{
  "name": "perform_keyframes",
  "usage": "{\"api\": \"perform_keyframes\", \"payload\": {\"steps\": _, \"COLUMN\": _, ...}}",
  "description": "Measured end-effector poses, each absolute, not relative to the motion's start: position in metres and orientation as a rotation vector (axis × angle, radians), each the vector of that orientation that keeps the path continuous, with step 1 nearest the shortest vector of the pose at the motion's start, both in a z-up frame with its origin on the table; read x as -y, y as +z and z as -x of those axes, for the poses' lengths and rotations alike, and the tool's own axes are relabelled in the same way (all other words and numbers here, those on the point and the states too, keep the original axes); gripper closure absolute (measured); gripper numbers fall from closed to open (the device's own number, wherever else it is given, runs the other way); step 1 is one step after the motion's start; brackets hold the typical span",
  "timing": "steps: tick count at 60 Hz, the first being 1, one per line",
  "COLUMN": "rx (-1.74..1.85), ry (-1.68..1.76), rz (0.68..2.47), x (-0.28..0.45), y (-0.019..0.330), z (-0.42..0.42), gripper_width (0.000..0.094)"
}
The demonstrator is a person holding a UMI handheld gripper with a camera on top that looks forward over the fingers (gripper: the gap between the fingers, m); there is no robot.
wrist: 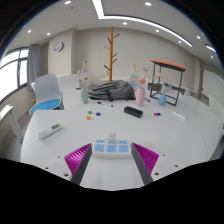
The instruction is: Unplug charger
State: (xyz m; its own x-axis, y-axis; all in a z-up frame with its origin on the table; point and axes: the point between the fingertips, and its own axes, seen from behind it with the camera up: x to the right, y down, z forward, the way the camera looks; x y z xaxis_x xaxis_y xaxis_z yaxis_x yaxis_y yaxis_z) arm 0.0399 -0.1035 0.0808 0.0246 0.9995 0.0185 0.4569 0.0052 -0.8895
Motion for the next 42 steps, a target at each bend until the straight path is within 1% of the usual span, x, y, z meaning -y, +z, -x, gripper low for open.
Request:
{"api": "perform_keyframes", "payload": {"steps": 5, "rx": 1.532, "ry": 0.918, "rz": 1.544, "x": 0.102, "y": 0.061, "z": -0.015, "gripper_width": 0.0081}}
{"api": "perform_keyframes", "payload": {"steps": 13, "rx": 1.510, "ry": 0.932, "rz": 1.545, "x": 0.096, "y": 0.042, "z": 0.020, "gripper_width": 0.0084}}
{"api": "perform_keyframes", "payload": {"steps": 26, "rx": 1.509, "ry": 0.937, "rz": 1.534, "x": 0.096, "y": 0.020, "z": 0.068, "gripper_width": 0.0085}}
{"api": "perform_keyframes", "payload": {"steps": 37, "rx": 1.524, "ry": 0.948, "rz": 1.567, "x": 0.098, "y": 0.004, "z": 0.084, "gripper_width": 0.0127}}
{"api": "perform_keyframes", "payload": {"steps": 42, "rx": 1.536, "ry": 0.943, "rz": 1.554, "x": 0.102, "y": 0.000, "z": 0.088, "gripper_width": 0.0157}}
